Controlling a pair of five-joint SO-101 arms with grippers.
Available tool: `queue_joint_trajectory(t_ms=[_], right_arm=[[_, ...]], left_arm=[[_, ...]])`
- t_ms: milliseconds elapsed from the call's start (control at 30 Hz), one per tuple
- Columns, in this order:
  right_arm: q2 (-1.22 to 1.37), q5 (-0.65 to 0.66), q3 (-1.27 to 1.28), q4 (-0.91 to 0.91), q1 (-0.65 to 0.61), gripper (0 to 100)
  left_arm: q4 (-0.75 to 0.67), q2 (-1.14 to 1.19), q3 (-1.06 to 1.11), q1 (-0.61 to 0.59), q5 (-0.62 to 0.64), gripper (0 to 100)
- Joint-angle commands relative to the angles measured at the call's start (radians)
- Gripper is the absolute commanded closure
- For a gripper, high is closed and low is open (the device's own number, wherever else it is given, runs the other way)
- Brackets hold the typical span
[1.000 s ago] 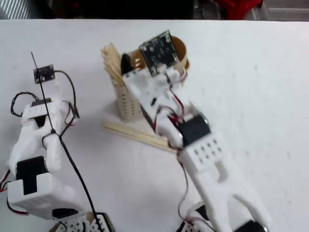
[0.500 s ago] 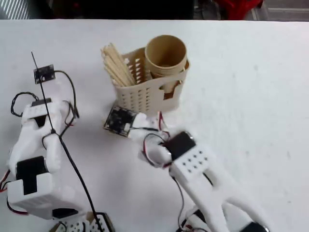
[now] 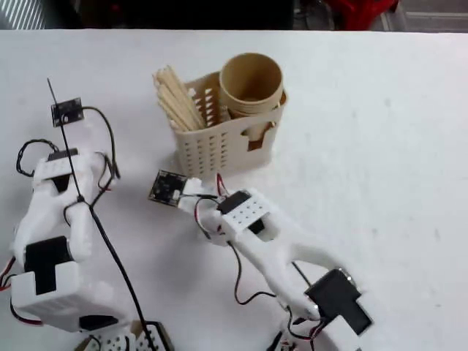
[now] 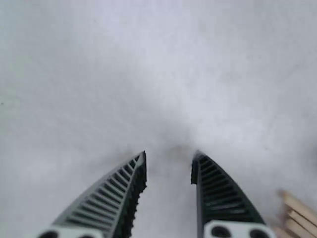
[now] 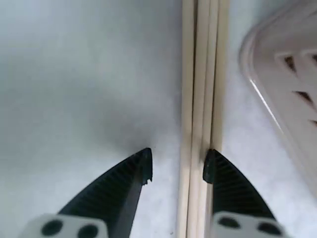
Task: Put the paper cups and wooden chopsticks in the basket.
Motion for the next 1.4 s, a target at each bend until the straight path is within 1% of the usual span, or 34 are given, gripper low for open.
queue_joint_trajectory(t_ms=[0, 133, 300, 367, 467, 600, 733, 833, 900, 1033, 1133, 1267, 1367], right_arm=[[0.018, 0.011, -0.009, -0.028, 0.035, 81.8], [0.024, 0.012, -0.009, -0.022, 0.041, 82.7], [0.022, 0.012, -0.008, 0.010, 0.038, 98.8], [0.021, 0.011, -0.008, 0.033, 0.036, 97.1], [-0.024, 0.005, -0.006, 0.058, 0.036, 98.3], [-0.182, -0.003, 0.017, 0.124, 0.038, 98.1], [-0.397, -0.058, 0.098, 0.133, 0.038, 98.1], [-0.578, -0.072, 0.163, 0.140, 0.038, 98.1], [-0.705, -0.112, 0.169, 0.168, 0.039, 98.1], [-0.943, -0.207, 0.061, 0.213, 0.039, 98.1], [-1.009, -0.232, -0.127, 0.268, 0.047, 98.2], [-0.889, -0.236, -0.410, 0.283, 0.096, 98.2], [-0.720, -0.238, -0.568, 0.219, 0.120, 98.2]], left_arm=[[-0.023, -0.005, -0.005, 0.010, -0.011, 83], [-0.023, -0.005, -0.005, 0.010, -0.011, 83], [-0.023, -0.005, -0.006, 0.010, -0.011, 83], [-0.023, -0.005, -0.006, 0.010, -0.011, 83], [-0.023, -0.005, -0.006, 0.010, -0.011, 83], [-0.023, -0.005, -0.008, 0.010, -0.011, 83], [-0.023, -0.005, -0.008, 0.010, -0.011, 83], [-0.023, -0.005, -0.008, 0.010, -0.011, 83], [-0.023, -0.005, -0.008, 0.010, -0.011, 83], [-0.023, -0.005, -0.008, 0.010, -0.011, 83], [-0.023, -0.005, -0.006, 0.010, -0.011, 83], [-0.023, -0.005, -0.008, 0.010, -0.011, 83], [-0.023, -0.005, -0.008, 0.010, -0.011, 83]])
